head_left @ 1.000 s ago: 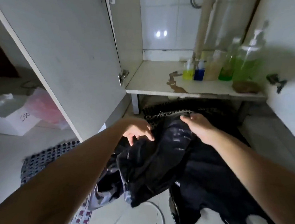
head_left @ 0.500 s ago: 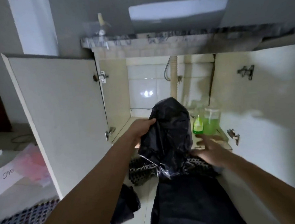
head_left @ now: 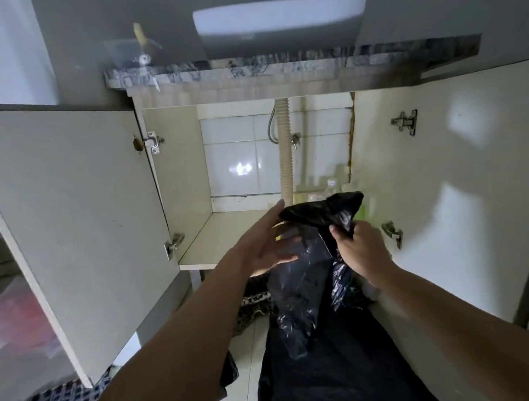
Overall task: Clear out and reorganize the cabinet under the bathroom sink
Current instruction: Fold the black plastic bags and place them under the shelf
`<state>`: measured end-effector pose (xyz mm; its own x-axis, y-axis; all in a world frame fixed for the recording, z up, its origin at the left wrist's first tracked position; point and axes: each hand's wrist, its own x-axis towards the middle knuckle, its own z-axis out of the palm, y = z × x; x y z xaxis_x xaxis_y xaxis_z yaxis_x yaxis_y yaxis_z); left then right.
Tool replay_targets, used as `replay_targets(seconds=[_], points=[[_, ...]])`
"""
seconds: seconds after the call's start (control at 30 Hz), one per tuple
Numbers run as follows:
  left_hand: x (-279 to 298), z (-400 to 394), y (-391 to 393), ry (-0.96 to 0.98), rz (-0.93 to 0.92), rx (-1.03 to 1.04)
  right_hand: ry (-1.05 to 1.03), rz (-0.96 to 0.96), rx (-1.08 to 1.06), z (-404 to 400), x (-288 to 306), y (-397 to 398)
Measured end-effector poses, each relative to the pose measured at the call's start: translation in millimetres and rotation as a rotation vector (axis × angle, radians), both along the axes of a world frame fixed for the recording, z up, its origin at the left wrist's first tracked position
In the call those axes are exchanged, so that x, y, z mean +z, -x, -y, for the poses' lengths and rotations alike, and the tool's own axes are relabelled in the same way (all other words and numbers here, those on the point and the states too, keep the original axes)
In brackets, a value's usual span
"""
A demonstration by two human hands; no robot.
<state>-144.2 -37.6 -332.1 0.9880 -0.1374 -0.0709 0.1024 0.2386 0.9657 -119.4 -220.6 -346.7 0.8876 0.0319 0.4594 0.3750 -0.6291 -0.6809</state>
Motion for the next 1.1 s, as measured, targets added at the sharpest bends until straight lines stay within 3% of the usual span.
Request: replay_targets(seconds=[0.07,0.2,0.3,0.5,0.67,0.8,0.87,0.93,1.0,1.03,1.1], points=[[-2,9,5,-0.157,0.067,-0.084,-0.195,-0.084,0.015,6,-4,-9],[-17,22,15,-0.925,0.156,-0.222,-0.412,-0.227,-0.015,10,1,-5],[-42,35,9,-1.204,0.15,-0.109,-0.465,-0.289,-0.021,12,-2,-4],[-57,8,-10,-1.378,0.143,0.187,-0.486,-0.301,0.036,15,-2,-4],[-52,-27,-4,-1.218,0.101,0.443,-0.457,-0.309,0.018,45,-10,-11],[-48,-37,-1,-1.262,0.088,0.607,-0.443,-0.36,-0.02,61,-27,-27],[-48,-35,-1,-1.364,0.138,0.739,-0.473,-0.374,0.002,56,-23,-20],[-44,-26,-1,-1.398,0.308,0.815,-0.499,-0.372,-0.005,48,-16,-16],[-35,-14,1,-1.337,0.495,0.695,-0.535,-0.375,0.007,41,-11,-14],[-32,-8,4,-1.313,0.524,0.508,-0.564,-0.384,0.004,38,-10,-14],[-33,8,10,-1.356,0.409,0.026,-0.616,-0.413,-0.018,35,-7,-13]])
